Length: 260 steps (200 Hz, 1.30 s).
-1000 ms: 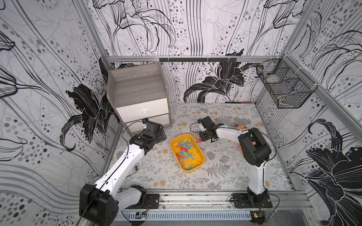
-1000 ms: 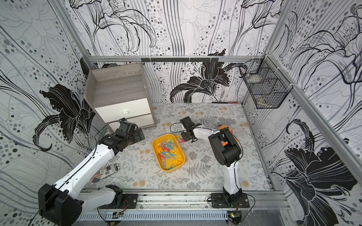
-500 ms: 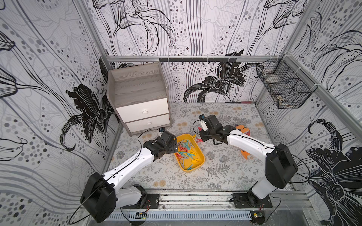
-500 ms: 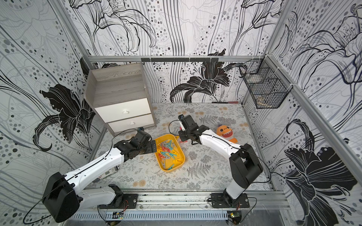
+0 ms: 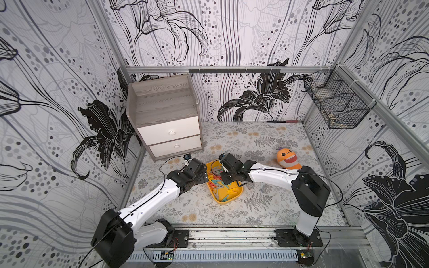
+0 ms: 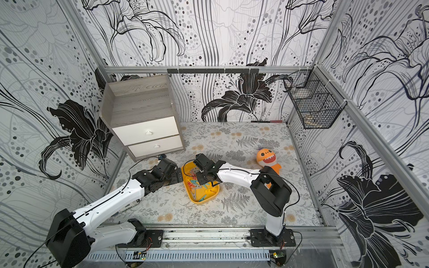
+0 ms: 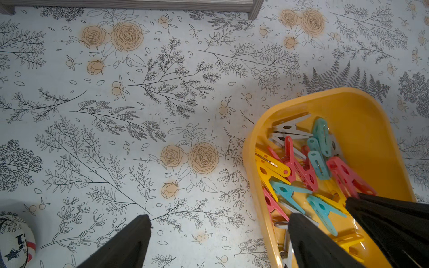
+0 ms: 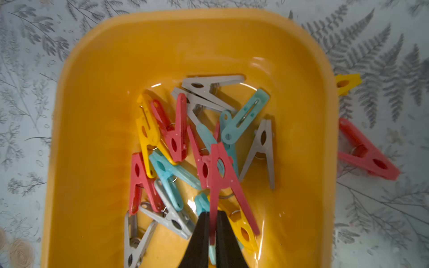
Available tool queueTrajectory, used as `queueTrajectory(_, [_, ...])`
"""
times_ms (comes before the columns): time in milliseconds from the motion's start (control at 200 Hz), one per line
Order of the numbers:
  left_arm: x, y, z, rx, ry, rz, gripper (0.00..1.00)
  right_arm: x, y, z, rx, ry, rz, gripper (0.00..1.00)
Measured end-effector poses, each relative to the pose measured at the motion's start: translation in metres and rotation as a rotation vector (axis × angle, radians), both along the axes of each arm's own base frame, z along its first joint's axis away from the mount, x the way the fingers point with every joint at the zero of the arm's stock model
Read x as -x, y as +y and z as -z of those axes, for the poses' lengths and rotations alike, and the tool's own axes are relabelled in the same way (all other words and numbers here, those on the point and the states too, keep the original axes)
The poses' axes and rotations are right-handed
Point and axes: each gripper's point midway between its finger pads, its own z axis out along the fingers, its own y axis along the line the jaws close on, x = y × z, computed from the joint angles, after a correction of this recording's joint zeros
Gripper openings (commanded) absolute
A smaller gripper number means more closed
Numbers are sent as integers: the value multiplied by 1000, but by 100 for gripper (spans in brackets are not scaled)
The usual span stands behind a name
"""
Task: Put the clothespins into the storage box
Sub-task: Place the clothespin in the storage box, then move the storage box to the center of the board.
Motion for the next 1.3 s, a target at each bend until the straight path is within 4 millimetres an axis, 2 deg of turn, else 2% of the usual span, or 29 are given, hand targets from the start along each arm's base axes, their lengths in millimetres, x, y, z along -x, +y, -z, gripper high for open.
queueTrajectory(220, [-2, 5, -3, 1, -11, -17, 97, 0, 0, 10, 5, 24, 26, 26])
queueTrajectory(300, [-3, 10, -4, -4, -12, -30, 97, 1, -1, 10, 10, 26, 25, 27])
queueTrajectory(436, [-6, 21, -9, -17, -18, -57, 97, -2, 0, 2, 8, 15, 22, 28])
queueTrajectory(501, [-8, 25, -15, -17, -30, -63, 97, -5, -4, -8, 7, -6, 22, 30])
queueTrajectory(591, [-9, 26, -19, -18, -42, -61, 97, -20, -18, -32, -26, -41, 55, 32])
queueTrajectory(681, [-10, 26, -21, -19, -44, -55, 97, -50, -47, -54, -65, -82, 132, 32])
queueTrajectory(751, [-10, 26, -21, -21, -44, -52, 97, -70, -70, -56, -62, -103, 187, 30])
queueTrajectory(801, [-10, 26, -20, -22, -43, -51, 97, -73, -81, -48, -41, -97, 206, 27])
queueTrajectory(911, [-11, 26, -22, -24, -46, -46, 97, -62, -87, -23, 15, -56, 182, 22])
queueTrajectory(1071, [-13, 22, -24, -19, -41, -29, 97, -37, -83, 2, 40, 13, 132, 21])
queueTrajectory(1302, [-11, 15, -18, 8, -17, -7, 98, -6, -43, 3, -11, 52, 48, 21])
